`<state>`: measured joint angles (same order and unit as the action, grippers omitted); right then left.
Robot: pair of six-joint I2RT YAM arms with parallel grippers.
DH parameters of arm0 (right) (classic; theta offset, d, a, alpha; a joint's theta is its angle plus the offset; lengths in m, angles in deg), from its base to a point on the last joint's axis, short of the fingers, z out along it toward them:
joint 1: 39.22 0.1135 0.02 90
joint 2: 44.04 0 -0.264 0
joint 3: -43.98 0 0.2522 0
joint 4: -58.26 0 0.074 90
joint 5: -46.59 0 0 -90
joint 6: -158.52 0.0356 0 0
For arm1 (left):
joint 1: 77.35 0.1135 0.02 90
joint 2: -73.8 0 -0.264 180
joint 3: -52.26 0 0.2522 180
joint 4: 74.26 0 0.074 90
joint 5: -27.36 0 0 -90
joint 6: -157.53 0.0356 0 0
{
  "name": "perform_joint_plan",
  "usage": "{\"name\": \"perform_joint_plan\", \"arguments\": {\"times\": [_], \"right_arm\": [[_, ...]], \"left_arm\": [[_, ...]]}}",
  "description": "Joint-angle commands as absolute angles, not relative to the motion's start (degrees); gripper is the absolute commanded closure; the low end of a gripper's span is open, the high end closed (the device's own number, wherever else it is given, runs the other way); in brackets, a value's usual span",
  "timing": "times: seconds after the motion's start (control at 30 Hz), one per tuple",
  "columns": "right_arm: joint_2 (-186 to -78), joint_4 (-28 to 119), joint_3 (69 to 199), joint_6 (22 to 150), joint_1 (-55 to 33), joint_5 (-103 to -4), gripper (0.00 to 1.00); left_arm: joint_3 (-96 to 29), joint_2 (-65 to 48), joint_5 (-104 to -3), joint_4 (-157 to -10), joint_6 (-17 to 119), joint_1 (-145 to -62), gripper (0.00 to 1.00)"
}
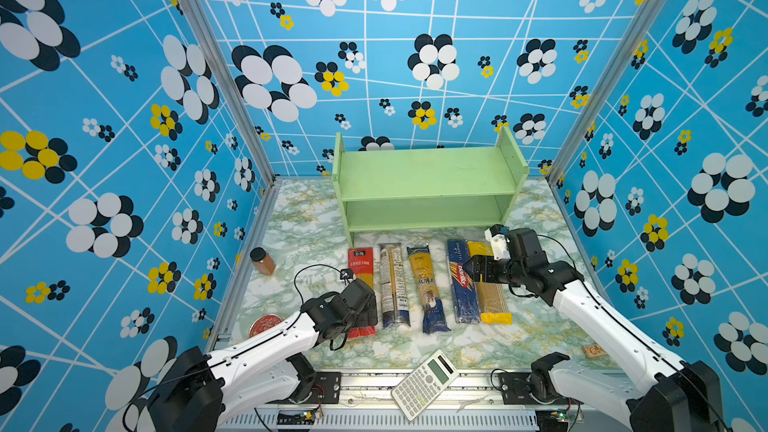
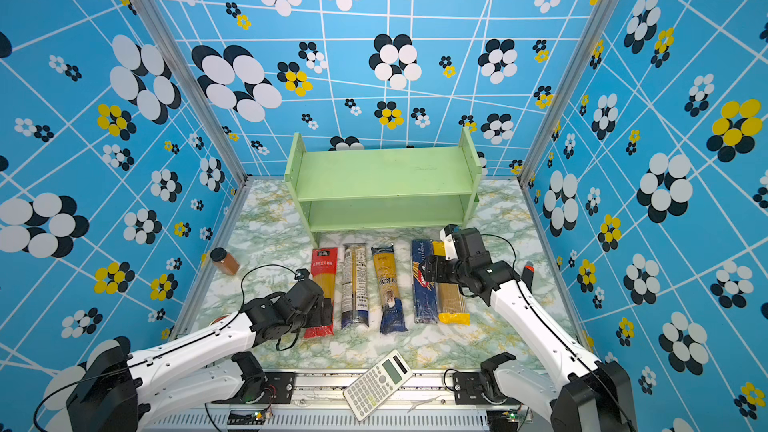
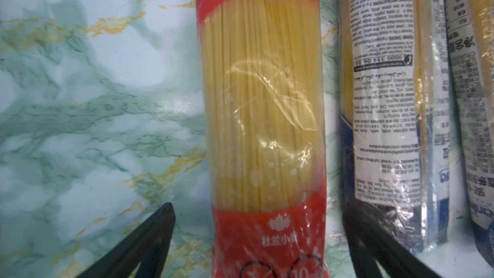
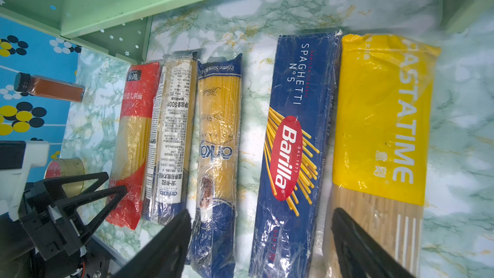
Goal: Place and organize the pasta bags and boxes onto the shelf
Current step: 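Lower the left gripper around the red spaghetti bag's middle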
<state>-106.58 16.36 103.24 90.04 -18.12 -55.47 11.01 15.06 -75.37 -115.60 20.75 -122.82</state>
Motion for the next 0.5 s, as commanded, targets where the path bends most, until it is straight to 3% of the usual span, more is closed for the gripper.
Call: {"name": "perform_joint_plan", "arguments": {"times": [0.0,0.47], "right_arm": [[-106.99,15.86,104.05,90.39,-17.47,-54.31,0.16],[-108.12,16.69,103.65,90.67,-17.25,-54.05,0.16]], "left_arm": [[11.94,14.32,-76.34,-115.01,20.08,-123.22,0.01],[13.09,11.08,-76.96,-111.72,18.77,-123.45,0.01]]}}
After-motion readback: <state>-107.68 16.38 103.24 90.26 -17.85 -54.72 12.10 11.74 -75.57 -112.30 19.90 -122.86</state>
